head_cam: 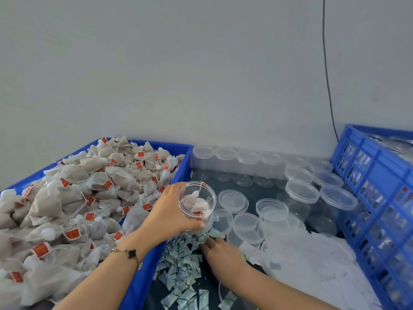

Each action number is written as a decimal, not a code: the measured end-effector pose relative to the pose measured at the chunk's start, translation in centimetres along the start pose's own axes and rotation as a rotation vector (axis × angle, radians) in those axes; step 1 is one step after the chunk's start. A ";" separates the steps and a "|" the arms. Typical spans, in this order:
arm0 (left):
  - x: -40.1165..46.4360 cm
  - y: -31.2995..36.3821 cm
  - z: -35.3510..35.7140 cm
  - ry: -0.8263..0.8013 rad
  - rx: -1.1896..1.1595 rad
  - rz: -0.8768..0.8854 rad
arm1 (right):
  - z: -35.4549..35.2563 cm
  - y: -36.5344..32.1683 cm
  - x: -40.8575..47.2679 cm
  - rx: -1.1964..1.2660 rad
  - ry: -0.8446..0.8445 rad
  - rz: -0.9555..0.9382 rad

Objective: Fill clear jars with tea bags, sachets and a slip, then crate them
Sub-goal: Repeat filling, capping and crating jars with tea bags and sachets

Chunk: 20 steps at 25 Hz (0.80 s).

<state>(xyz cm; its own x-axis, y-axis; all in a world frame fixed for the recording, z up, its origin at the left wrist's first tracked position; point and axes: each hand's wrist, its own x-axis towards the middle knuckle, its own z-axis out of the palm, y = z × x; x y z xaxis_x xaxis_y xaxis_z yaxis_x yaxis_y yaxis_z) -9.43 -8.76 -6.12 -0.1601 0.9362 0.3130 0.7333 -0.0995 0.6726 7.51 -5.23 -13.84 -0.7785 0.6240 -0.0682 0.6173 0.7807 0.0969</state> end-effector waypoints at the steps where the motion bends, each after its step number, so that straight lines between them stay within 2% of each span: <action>1: 0.1 -0.1 0.0 0.007 0.006 0.012 | 0.0 0.1 0.0 0.004 -0.014 0.000; 5: 0.1 0.0 -0.2 0.016 -0.012 0.013 | -0.2 0.6 0.1 0.060 -0.065 0.048; 13: 0.2 -0.1 -0.3 -0.024 0.008 -0.009 | -0.6 0.1 1.1 0.097 0.024 0.113; 18: 0.1 -0.3 -0.3 -0.016 0.038 -0.012 | -2.0 -0.3 0.2 0.465 0.185 0.351; 20: 0.1 -0.3 -0.3 -0.014 0.033 -0.009 | -5.1 0.9 -0.5 0.739 0.421 0.454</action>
<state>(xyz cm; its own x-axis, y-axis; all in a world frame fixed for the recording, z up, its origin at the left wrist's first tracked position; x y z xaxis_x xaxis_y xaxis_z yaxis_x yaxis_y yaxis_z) -9.90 -8.71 -6.07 -0.1578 0.9417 0.2971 0.7533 -0.0797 0.6528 7.93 -5.01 -8.61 -0.3357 0.9211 0.1972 0.6732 0.3810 -0.6337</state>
